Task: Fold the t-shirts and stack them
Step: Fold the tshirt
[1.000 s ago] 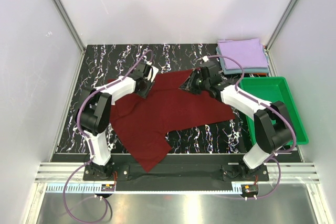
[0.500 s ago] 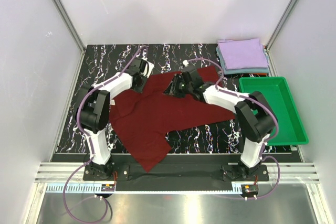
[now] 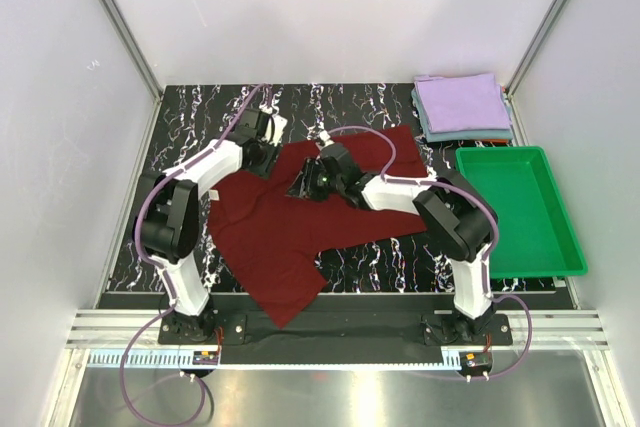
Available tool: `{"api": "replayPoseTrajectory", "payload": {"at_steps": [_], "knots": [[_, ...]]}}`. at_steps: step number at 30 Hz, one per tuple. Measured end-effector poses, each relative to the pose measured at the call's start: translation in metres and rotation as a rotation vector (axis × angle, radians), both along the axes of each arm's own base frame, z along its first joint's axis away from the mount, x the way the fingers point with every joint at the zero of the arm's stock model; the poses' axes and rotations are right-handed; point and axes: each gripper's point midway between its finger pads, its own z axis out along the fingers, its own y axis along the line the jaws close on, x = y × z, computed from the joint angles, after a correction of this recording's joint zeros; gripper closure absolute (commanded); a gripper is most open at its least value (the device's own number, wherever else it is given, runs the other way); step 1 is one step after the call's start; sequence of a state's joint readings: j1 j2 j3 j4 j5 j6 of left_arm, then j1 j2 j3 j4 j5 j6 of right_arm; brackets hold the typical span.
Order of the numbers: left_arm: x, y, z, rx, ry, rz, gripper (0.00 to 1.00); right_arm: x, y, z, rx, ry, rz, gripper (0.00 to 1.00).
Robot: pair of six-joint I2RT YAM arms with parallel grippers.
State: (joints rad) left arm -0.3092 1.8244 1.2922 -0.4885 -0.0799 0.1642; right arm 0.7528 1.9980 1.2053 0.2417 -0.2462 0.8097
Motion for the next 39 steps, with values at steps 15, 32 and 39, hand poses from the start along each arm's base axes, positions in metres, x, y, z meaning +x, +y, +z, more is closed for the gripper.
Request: {"api": "replayPoseTrajectory", "payload": {"at_steps": [15, 32, 39], "knots": [[-0.021, -0.02, -0.033, 0.051, 0.089, -0.074, 0.59, 0.004, -0.008, 0.017, 0.003, -0.039, -0.039, 0.62], [0.001, -0.003, -0.024, 0.068, 0.082, -0.026, 0.73, 0.004, 0.008, -0.004, 0.047, -0.028, 0.012, 0.6], [0.008, 0.003, -0.02, 0.063, 0.069, -0.006, 0.71, 0.001, 0.02, -0.028, 0.047, 0.011, 0.032, 0.6]]}}
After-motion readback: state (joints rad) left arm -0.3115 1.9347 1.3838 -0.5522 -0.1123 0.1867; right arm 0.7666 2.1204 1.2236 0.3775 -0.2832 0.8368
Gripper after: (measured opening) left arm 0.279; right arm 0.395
